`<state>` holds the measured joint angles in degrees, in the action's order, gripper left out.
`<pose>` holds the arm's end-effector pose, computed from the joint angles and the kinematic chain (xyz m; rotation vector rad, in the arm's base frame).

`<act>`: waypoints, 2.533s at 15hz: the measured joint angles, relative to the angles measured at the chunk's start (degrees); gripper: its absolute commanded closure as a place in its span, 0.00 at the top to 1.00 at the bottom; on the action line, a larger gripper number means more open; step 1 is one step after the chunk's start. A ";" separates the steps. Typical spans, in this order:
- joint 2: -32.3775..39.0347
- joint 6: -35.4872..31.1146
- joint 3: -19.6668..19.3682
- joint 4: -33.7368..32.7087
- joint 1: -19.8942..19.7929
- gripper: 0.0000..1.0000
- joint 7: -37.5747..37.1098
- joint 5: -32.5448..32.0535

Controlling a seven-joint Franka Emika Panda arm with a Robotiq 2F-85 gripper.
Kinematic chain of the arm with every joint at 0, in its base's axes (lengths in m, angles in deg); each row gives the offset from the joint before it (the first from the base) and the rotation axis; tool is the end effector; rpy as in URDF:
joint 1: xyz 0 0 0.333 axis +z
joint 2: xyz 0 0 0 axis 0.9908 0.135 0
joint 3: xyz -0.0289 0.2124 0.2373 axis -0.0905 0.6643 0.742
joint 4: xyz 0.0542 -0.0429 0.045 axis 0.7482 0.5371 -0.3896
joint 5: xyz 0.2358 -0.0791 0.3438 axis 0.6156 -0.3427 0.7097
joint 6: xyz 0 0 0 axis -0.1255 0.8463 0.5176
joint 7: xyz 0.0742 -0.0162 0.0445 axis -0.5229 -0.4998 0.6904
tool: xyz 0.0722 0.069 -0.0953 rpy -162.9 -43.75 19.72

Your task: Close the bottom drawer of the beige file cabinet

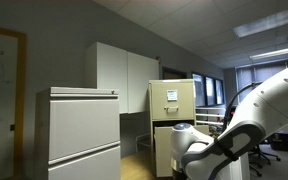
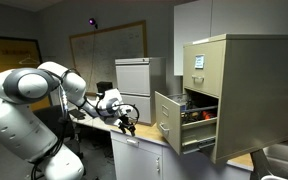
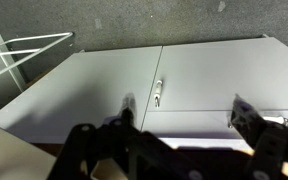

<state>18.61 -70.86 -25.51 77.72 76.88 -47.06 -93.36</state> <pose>0.4316 0.0250 0.3330 2.9385 -0.1335 0.3217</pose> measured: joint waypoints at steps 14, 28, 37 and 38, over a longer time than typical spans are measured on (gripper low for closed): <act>0.58 -3.07 1.34 1.18 -0.06 1.00 -5.36 -2.76; 0.44 -3.64 10.97 -3.98 -2.96 0.35 -19.43 -35.53; 2.19 12.11 8.20 -6.12 0.03 0.00 -25.35 -68.34; 3.07 14.34 7.39 -6.13 0.82 0.00 -26.69 -72.83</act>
<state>21.67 -56.52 -18.12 71.59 77.71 -73.75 -166.19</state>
